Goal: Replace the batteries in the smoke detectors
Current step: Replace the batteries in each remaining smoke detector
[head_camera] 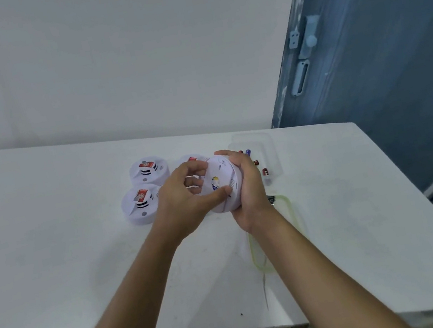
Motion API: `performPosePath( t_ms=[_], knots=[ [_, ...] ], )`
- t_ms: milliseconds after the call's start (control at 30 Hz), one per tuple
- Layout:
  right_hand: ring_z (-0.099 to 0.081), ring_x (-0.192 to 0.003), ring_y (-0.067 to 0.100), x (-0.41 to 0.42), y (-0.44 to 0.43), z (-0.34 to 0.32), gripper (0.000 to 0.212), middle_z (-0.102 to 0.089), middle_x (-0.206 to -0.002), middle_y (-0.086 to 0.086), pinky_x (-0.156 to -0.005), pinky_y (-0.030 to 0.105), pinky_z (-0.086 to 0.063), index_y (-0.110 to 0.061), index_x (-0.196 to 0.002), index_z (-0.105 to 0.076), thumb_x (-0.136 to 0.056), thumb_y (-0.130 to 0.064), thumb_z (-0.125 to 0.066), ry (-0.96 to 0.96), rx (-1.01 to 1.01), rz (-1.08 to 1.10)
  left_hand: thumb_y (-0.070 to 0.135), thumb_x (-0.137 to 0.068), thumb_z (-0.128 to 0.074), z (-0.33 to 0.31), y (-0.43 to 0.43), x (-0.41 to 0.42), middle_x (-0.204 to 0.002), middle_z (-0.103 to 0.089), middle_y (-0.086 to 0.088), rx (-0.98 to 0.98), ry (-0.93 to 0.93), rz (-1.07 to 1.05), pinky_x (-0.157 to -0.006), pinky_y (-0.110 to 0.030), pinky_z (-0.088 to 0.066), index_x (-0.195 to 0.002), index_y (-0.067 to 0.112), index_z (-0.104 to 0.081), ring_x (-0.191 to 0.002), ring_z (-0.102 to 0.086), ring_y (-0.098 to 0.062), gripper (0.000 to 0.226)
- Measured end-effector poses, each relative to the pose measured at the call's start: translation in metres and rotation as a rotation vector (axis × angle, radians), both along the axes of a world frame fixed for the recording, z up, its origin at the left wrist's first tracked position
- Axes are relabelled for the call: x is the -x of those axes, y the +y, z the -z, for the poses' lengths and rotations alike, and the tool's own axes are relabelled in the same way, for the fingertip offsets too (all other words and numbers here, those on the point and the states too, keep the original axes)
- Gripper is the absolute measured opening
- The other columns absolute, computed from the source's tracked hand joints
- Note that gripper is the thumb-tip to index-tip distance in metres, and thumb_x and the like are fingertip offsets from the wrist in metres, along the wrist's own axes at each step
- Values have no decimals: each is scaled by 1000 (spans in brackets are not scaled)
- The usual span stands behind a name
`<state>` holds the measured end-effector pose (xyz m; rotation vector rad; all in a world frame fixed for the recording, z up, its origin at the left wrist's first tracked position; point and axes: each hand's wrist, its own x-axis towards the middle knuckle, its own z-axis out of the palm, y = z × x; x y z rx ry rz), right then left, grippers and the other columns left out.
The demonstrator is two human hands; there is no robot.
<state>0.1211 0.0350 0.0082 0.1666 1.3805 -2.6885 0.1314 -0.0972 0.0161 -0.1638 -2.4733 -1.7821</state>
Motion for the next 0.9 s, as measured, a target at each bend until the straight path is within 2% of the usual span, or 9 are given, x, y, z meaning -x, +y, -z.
performPosePath(
  t_ms=[200, 467, 567, 633, 800, 900],
  knots=[
    [-63, -91, 30, -5, 5, 4, 20, -69, -93, 6, -81, 38, -49, -22, -92, -65, -97, -27, -47, -7, -43, 68, 26, -64, -89, -1, 10, -6, -98, -67, 11, -10, -26, 11, -64, -16, -53, -110, 27, -62, -86, -64, -6, 53],
    [-65, -79, 21, -12, 8, 5, 22, -69, -82, 0, -72, 32, -49, -22, -93, -63, -99, -27, -43, 6, -84, 68, 28, -63, -90, 2, 12, -10, -97, -69, 7, -17, -32, 4, -64, -20, -56, -110, 24, -63, -85, -66, -11, 54],
    [-64, -85, 23, -14, 4, 6, 19, -67, -89, 2, -73, 33, -49, -24, -92, -64, -97, -29, -46, 12, -115, 91, 33, -59, -90, 3, 13, -12, -96, -70, 6, -37, -56, -7, -63, -21, -56, -110, 23, -64, -83, -67, -12, 58],
    [-62, -93, 26, -14, 0, 9, 17, -65, -99, 5, -79, 37, -48, -27, -90, -67, -87, -34, -51, 33, -159, 128, 37, -56, -87, 4, 13, -13, -95, -71, 6, -81, -80, -16, -63, -24, -58, -106, 25, -64, -81, -68, -13, 57],
    [-60, -100, 26, -16, -8, 10, 28, -61, -109, 6, -84, 41, -46, -32, -88, -68, -67, -45, -57, 79, -239, 183, 22, -68, -86, 7, 14, -15, -91, -71, 4, -165, -135, -51, -56, -17, -52, -98, 25, -64, -77, -67, -13, 38],
    [-59, -101, 26, -16, -8, 10, 31, -60, -109, 7, -84, 42, -46, -33, -88, -68, -64, -47, -55, 111, -266, 187, 23, -68, -86, 9, 15, -14, -92, -72, 3, -189, -138, -57, -57, -17, -53, -98, 25, -64, -79, -68, -14, 37]
  ],
)
